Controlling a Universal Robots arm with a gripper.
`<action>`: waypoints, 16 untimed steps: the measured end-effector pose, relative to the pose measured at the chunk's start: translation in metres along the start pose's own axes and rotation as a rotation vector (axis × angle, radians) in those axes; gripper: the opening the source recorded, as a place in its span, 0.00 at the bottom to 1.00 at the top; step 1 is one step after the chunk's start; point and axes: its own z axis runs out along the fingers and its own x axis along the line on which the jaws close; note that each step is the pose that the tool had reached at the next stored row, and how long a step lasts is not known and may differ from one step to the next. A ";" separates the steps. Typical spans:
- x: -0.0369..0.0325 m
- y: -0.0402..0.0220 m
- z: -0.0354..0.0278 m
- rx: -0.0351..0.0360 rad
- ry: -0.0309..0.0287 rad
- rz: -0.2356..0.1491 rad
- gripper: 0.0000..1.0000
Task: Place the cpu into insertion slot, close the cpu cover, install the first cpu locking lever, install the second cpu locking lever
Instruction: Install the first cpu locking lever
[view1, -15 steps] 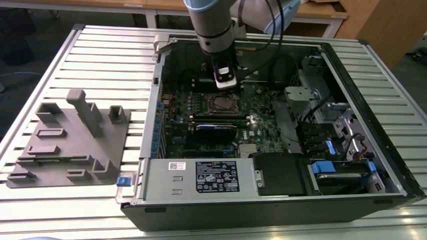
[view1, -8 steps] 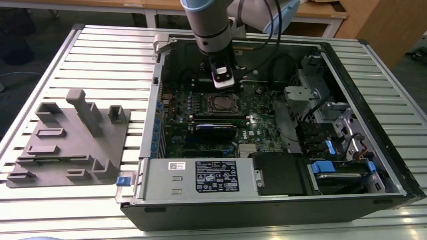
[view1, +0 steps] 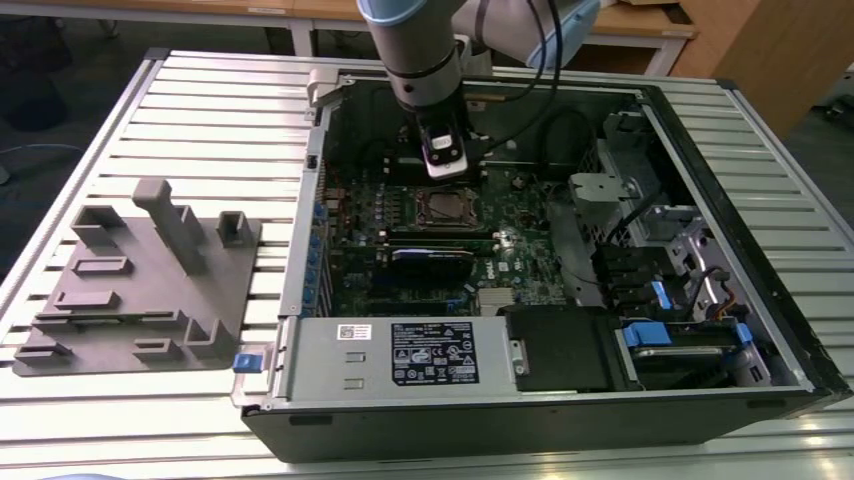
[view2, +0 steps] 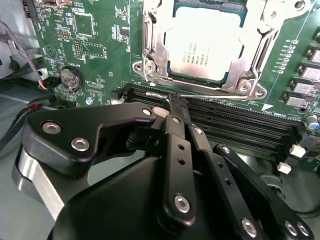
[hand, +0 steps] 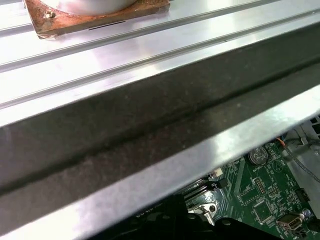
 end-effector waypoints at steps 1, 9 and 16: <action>0.0000 -0.0001 0.0000 0.0000 0.0000 0.000 0.11; -0.0002 -0.0010 0.0005 0.0030 -0.0015 -0.001 0.11; 0.0001 -0.0026 0.0036 0.0122 -0.0052 -0.005 0.11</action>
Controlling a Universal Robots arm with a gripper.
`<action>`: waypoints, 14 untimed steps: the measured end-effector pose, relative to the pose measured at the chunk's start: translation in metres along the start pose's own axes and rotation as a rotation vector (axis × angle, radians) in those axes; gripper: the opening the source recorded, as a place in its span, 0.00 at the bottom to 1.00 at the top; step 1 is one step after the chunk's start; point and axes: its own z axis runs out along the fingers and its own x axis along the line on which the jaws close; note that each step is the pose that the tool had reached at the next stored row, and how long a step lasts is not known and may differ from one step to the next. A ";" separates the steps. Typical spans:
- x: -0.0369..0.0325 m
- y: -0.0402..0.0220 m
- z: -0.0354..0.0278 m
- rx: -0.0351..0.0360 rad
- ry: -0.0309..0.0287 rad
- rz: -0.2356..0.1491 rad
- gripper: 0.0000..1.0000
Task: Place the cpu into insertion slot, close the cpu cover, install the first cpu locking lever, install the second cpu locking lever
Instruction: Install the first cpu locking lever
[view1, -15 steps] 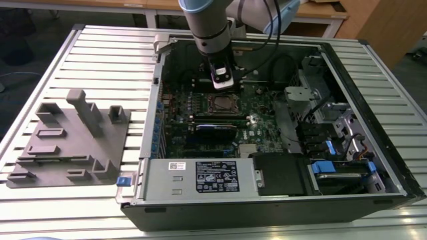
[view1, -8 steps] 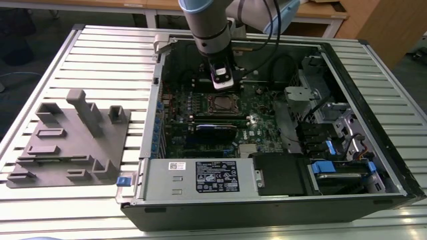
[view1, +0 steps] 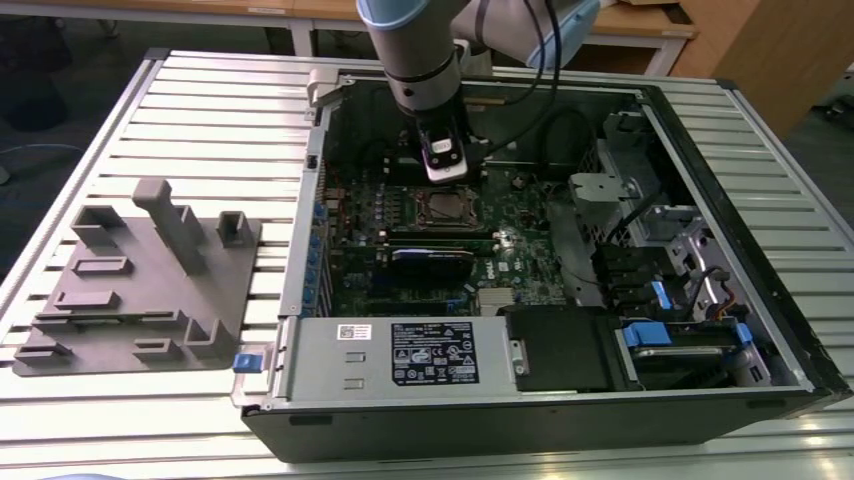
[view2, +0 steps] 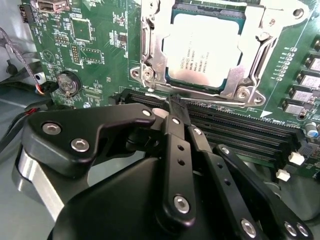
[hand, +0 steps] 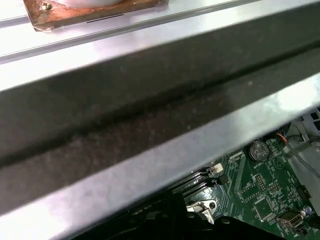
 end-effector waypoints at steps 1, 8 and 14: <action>0.0001 -0.0001 0.0003 0.0013 -0.0005 0.000 0.11; 0.0003 -0.0009 0.0023 0.0113 -0.0052 -0.004 0.11; 0.0003 -0.0010 0.0021 0.0137 -0.0058 -0.005 0.11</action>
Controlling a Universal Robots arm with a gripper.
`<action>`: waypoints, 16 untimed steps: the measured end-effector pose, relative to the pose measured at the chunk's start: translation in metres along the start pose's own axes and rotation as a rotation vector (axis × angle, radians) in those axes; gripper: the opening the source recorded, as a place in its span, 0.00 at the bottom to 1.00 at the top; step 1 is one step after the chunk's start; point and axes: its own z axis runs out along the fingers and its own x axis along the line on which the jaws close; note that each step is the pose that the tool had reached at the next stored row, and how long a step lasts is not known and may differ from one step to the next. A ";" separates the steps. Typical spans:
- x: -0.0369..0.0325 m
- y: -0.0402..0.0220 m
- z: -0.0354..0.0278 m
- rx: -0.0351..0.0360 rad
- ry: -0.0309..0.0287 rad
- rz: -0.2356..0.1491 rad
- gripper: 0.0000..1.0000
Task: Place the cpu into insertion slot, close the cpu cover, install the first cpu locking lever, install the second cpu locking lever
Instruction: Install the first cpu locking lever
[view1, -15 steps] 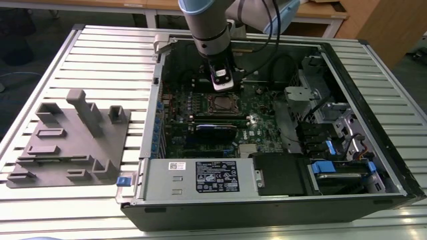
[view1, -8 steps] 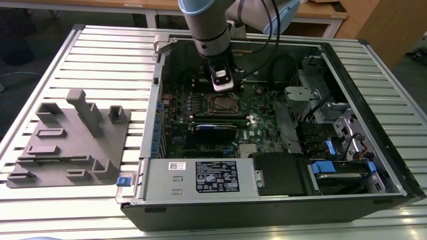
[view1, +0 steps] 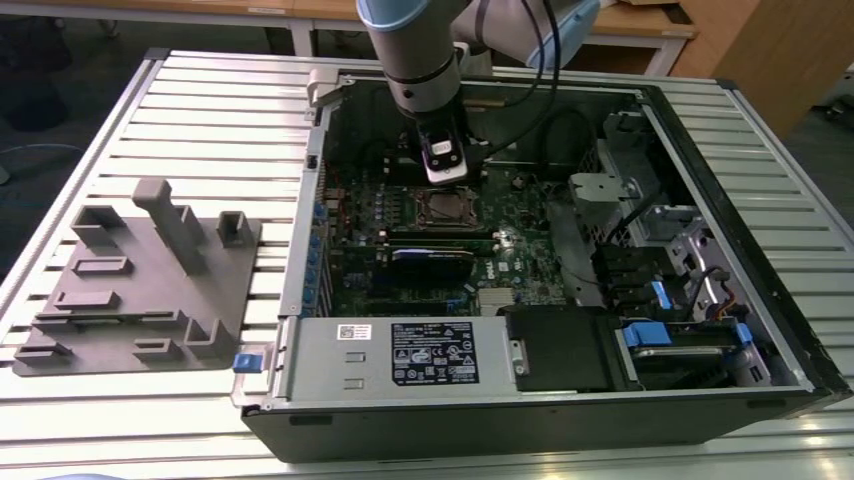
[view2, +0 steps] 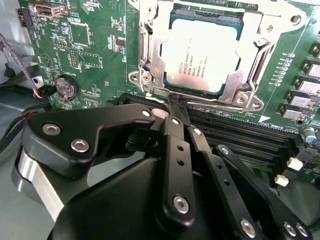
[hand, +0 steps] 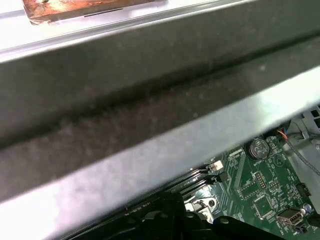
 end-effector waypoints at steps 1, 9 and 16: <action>0.0000 0.0000 0.0000 0.0000 0.0000 0.000 0.11; -0.0012 0.0014 -0.0052 -0.0054 0.0015 0.002 0.11; -0.0010 0.0017 -0.0051 -0.0415 0.0119 0.013 0.11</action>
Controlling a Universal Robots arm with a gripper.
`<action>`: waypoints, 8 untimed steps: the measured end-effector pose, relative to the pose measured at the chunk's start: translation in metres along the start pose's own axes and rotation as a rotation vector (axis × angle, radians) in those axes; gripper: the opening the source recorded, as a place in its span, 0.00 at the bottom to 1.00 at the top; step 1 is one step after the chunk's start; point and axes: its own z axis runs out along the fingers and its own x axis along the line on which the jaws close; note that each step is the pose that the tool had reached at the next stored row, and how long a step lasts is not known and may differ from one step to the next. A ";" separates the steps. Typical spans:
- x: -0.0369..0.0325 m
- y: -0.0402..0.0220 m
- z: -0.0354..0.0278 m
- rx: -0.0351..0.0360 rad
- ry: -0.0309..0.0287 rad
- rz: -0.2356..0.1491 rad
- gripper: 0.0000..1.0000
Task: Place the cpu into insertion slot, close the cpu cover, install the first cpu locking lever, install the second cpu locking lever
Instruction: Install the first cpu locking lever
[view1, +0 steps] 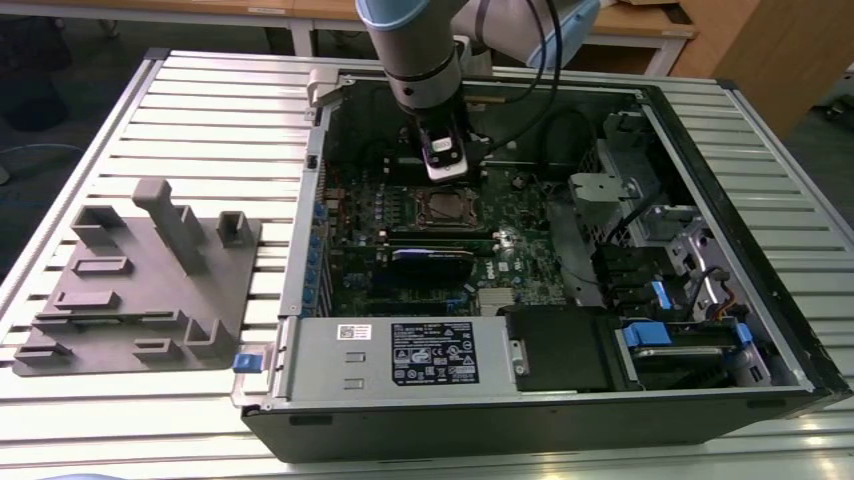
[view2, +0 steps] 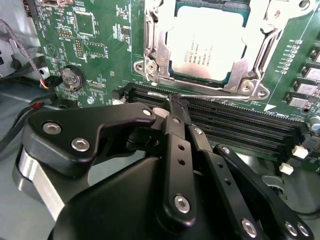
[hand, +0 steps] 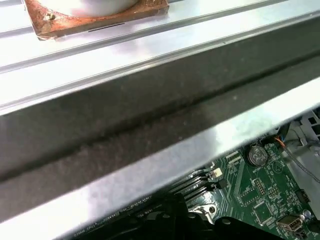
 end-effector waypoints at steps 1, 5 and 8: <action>0.0000 0.0000 0.0000 0.0000 0.0000 0.000 0.11; 0.0003 -0.0005 0.0014 -0.0006 0.0030 -0.013 0.11; 0.0005 -0.0008 0.0024 0.0013 0.0065 -0.033 0.11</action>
